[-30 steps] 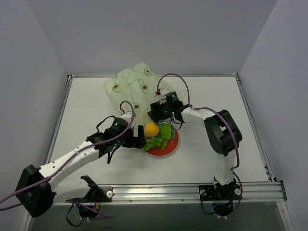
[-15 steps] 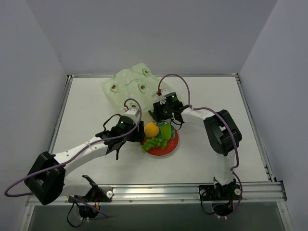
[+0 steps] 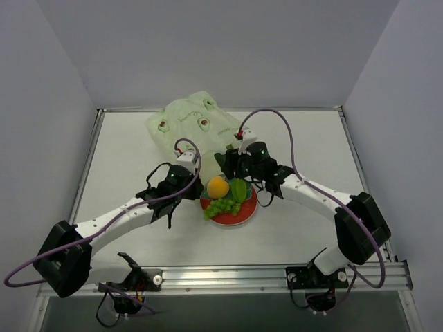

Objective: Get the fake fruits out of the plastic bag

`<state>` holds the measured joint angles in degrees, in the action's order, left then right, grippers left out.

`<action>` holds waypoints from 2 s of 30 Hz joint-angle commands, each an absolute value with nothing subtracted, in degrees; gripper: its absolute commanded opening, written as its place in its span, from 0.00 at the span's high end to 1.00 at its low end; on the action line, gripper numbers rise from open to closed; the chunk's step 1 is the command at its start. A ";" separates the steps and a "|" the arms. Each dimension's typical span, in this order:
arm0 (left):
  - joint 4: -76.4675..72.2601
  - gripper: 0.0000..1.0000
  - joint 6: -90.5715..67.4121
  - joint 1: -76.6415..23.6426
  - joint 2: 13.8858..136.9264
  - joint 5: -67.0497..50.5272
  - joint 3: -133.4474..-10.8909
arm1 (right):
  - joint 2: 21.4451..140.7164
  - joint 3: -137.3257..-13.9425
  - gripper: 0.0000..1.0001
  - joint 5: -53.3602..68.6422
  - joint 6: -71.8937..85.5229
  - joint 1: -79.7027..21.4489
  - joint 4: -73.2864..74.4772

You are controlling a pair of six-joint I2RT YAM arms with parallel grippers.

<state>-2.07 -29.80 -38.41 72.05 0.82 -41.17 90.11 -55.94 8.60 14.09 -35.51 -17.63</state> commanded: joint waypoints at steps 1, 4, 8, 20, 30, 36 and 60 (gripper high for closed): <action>-5.89 0.88 -31.29 -37.44 69.26 0.35 -43.16 | 82.90 -50.11 0.74 2.82 16.96 -37.79 -17.58; -6.94 0.88 -32.08 -36.83 68.29 0.00 -42.02 | 74.91 -43.26 0.75 -2.09 20.12 -39.90 -16.61; -9.22 0.88 -33.05 -36.47 67.15 -2.54 -40.52 | 60.60 -34.03 0.74 -9.65 26.97 -41.75 -12.84; -13.71 0.87 -34.19 -35.51 70.05 -5.80 -40.60 | 49.12 -21.35 0.75 -18.01 39.72 -43.41 -7.90; -12.84 0.72 -34.54 -35.51 68.91 -5.28 -39.91 | 57.74 -22.50 0.74 -26.78 49.65 -53.32 -15.64; -12.13 0.45 -35.16 -35.42 67.06 -5.01 -38.23 | 62.66 -24.25 0.71 -39.71 61.77 -63.36 -13.36; 4.91 0.06 -31.47 -34.89 54.94 -1.85 -42.27 | 74.79 -30.50 0.65 -51.06 76.46 -71.45 -7.03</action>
